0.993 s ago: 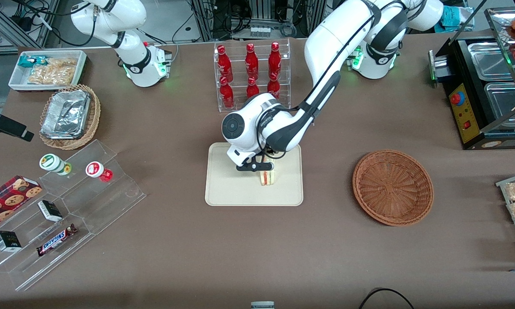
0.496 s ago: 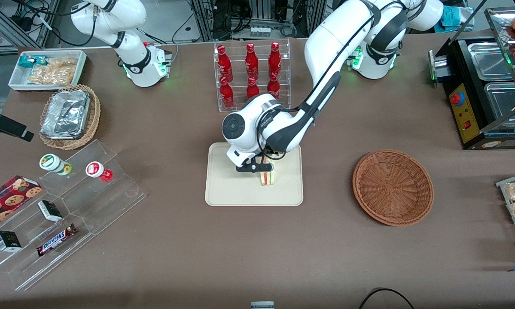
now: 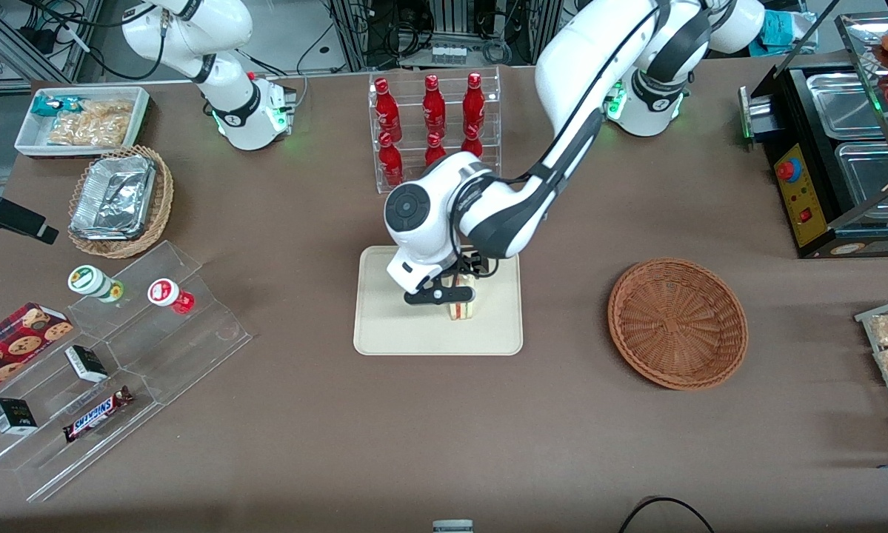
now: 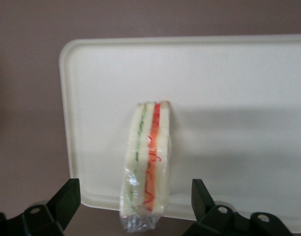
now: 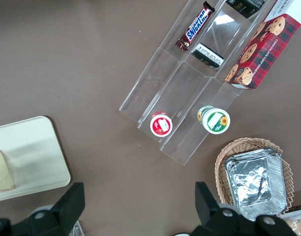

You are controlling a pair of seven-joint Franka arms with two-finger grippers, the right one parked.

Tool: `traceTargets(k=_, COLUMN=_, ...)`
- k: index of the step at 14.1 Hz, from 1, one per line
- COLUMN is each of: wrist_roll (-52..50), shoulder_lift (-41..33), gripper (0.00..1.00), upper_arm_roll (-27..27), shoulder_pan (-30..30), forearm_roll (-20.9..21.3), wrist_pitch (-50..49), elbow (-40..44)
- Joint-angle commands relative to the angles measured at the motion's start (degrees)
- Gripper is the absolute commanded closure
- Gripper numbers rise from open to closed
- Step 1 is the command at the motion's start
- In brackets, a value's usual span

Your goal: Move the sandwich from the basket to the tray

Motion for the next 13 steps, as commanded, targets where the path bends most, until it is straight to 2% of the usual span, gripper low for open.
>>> traceTargets(k=1, wrist_roll=0.6, shoulder_lift=-9.4, gripper=0.0, upper_arm_roll=-0.1, shoulder_pan=6.1, forearm_roll=-1.2, wrist_pitch=-5.9, elbow=-1.9)
traceTargets(k=3, wrist_roll=4.7, shoulder_lift=-14.3, gripper=0.0, upper_arm_roll=-0.1, shoulder_pan=11.2, forearm_roll=-5.2, wrist_pitch=-10.0, elbow=-2.0)
traceTargets(k=6, wrist_roll=15.6, shoulder_lift=-19.9, gripper=0.0, upper_arm_roll=-0.1, shoulder_pan=19.2, forearm_roll=-6.7, wrist_pitch=-17.6, elbow=-2.0)
traceTargets(k=9, wrist_roll=25.2, shoulder_lift=-24.3, gripper=0.0, upper_arm_roll=0.1, shoulder_pan=25.4, forearm_roll=-6.9, wrist_pitch=-25.1, elbow=-3.0)
traceTargets(k=11, wrist_roll=29.2, shoulder_lift=-27.9, gripper=0.0, upper_arm_roll=0.1, shoulder_pan=29.4, forearm_roll=-6.7, wrist_pitch=-26.0, elbow=-6.3)
traceTargets(k=13, wrist_roll=29.6, shoulder_lift=-31.7, gripper=0.0, upper_arm_roll=0.2, shoulder_pan=30.2, forearm_roll=-6.7, wrist_pitch=-26.0, elbow=-9.5)
